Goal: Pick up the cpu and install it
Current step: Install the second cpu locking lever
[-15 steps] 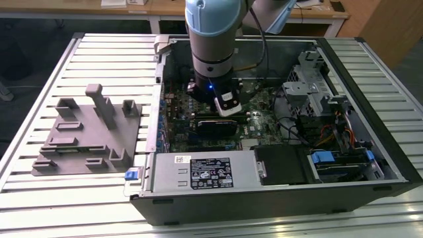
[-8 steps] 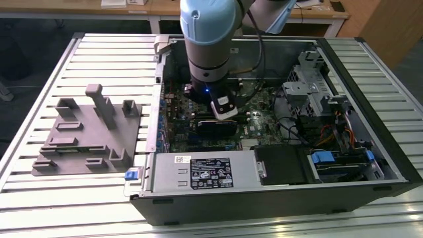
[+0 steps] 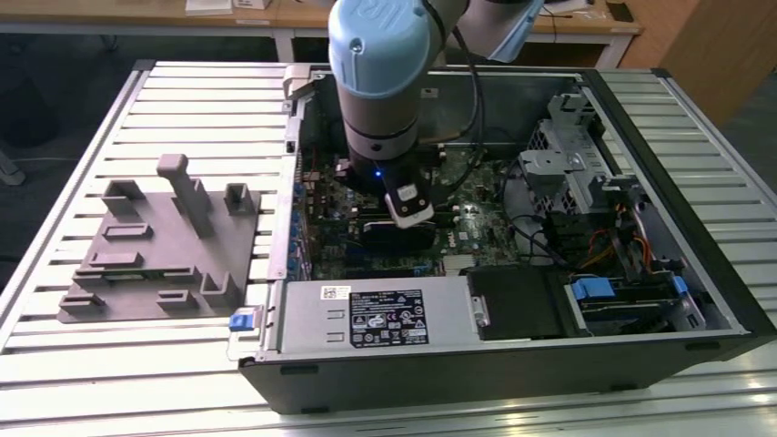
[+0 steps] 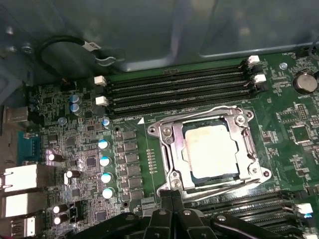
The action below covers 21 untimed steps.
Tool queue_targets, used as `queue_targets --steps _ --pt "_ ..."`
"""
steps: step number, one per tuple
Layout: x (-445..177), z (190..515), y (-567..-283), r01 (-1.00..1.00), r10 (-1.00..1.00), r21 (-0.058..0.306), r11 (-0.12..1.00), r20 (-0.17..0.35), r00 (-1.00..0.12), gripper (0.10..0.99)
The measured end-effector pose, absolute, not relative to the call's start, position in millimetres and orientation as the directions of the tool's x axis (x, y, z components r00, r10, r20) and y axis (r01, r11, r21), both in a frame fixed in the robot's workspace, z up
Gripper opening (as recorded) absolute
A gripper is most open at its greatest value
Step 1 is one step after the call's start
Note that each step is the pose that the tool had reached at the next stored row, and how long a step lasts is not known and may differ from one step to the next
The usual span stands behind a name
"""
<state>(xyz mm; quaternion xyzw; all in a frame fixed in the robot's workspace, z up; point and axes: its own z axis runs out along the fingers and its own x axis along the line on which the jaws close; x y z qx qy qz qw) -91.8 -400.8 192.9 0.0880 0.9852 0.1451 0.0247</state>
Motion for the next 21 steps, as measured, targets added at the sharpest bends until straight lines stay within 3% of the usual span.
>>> queue_targets --steps 13,21 --pt "-93.5 187.7 -400.7 0.154 0.169 0.306 0.939 -0.021 -0.985 0.106" --pt "-93.5 202.3 -400.7 0.154 0.168 0.306 0.94 -0.021 -0.986 0.106"
